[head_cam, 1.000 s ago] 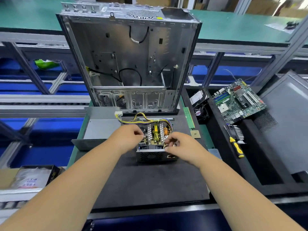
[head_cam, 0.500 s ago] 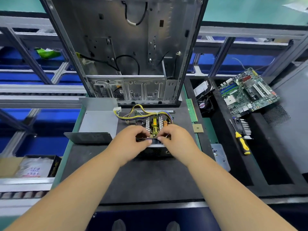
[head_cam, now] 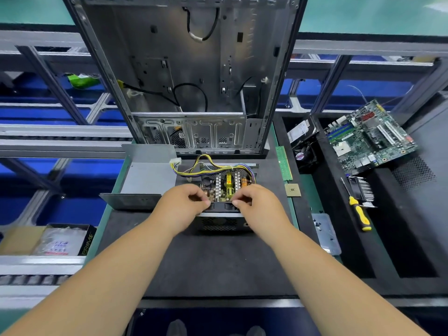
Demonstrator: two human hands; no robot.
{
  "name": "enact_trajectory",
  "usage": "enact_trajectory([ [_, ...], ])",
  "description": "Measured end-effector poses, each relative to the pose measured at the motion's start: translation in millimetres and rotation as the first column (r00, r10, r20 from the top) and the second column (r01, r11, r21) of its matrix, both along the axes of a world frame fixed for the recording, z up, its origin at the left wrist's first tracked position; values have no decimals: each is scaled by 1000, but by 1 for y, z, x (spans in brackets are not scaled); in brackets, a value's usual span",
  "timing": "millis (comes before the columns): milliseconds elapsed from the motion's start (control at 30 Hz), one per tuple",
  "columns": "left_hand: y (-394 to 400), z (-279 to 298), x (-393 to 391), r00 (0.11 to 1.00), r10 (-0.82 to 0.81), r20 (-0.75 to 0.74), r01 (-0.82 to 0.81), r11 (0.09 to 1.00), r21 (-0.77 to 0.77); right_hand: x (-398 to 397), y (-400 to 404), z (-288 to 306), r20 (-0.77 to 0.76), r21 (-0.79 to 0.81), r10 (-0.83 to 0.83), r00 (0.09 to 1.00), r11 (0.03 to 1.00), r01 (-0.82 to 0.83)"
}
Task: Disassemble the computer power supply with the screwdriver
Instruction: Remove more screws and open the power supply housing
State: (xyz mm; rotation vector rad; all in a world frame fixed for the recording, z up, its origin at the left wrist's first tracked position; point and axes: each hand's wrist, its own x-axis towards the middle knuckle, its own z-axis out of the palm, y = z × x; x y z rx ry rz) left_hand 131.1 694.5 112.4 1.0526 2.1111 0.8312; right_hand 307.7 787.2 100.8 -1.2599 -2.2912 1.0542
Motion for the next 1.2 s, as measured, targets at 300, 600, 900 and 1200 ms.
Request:
enact_trajectory([
  [300,12,15,6,987,-2,-159,11,998,59,5,4,-1,-145,-38,-87,986,996,83],
  [600,23,40,-10,990,-67,-123,81,990,112,6,17,18,-207,-137,85,975,984,-115],
  [900,33,29,3,984,-119,131,79,957,279,15,33,31,-368,-262,-141,919,964,42],
  [1200,42,6,36,807,-145,-573,292,941,173,5,46,23,-382,-421,-222,897,906,44],
])
